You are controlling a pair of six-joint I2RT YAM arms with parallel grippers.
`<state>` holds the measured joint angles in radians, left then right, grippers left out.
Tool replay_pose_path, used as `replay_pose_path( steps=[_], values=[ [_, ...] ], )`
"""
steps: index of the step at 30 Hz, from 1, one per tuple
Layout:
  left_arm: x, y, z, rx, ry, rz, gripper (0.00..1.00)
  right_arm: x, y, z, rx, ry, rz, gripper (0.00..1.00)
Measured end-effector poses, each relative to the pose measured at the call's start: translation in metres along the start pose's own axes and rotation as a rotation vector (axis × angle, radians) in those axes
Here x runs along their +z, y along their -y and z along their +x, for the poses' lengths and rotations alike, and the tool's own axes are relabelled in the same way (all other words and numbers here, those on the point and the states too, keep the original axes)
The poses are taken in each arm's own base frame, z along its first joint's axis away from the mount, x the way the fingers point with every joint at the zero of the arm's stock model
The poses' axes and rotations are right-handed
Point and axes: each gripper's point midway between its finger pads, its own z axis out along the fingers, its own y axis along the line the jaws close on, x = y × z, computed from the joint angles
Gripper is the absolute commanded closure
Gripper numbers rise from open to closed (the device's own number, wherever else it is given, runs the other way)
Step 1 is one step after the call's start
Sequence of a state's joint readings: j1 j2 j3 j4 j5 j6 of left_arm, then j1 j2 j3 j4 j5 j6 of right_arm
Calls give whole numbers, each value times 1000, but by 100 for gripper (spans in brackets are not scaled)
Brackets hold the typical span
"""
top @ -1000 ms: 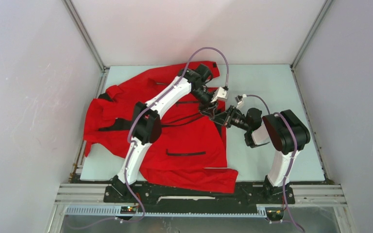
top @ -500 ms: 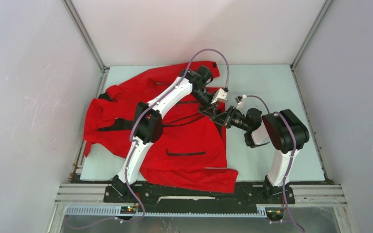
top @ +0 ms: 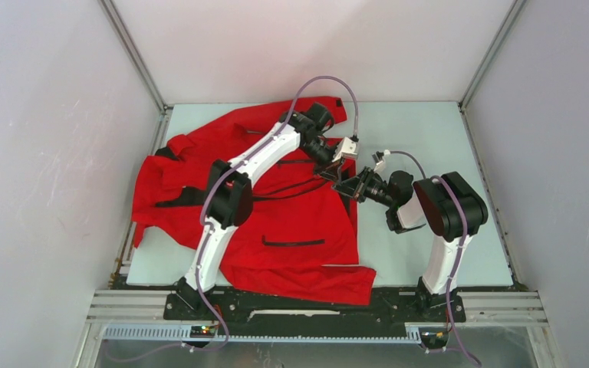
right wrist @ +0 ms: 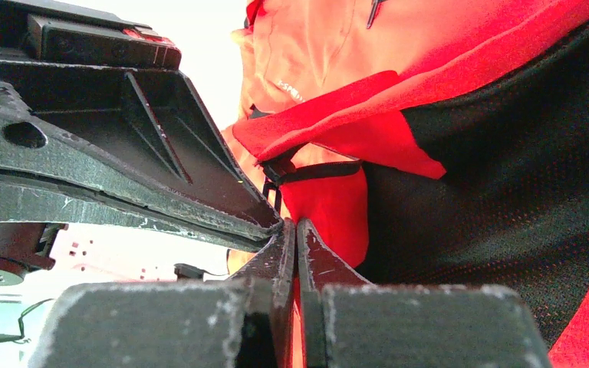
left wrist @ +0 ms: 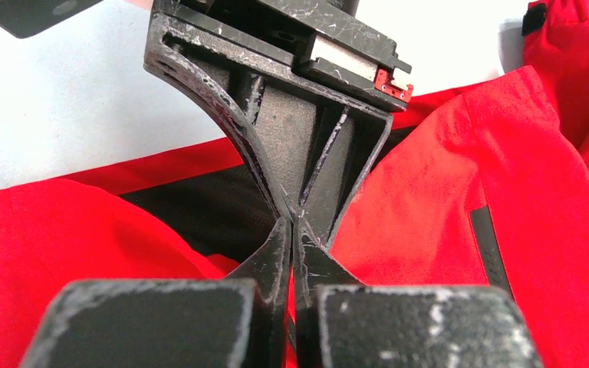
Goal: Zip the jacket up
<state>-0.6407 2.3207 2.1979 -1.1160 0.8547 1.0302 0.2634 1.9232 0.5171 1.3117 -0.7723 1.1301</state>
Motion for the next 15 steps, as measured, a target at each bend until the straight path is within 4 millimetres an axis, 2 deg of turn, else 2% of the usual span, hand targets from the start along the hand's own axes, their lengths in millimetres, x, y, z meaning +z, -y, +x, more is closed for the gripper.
replay_pose_path(
  steps=[7,15],
  values=[
    [0,-2,0,-5,19,-13,100,0,1,-1,9,4,1,100],
    [-10,3,0,5,92,-68,100,2,-4,-3,31,-7,-30,100]
  ],
)
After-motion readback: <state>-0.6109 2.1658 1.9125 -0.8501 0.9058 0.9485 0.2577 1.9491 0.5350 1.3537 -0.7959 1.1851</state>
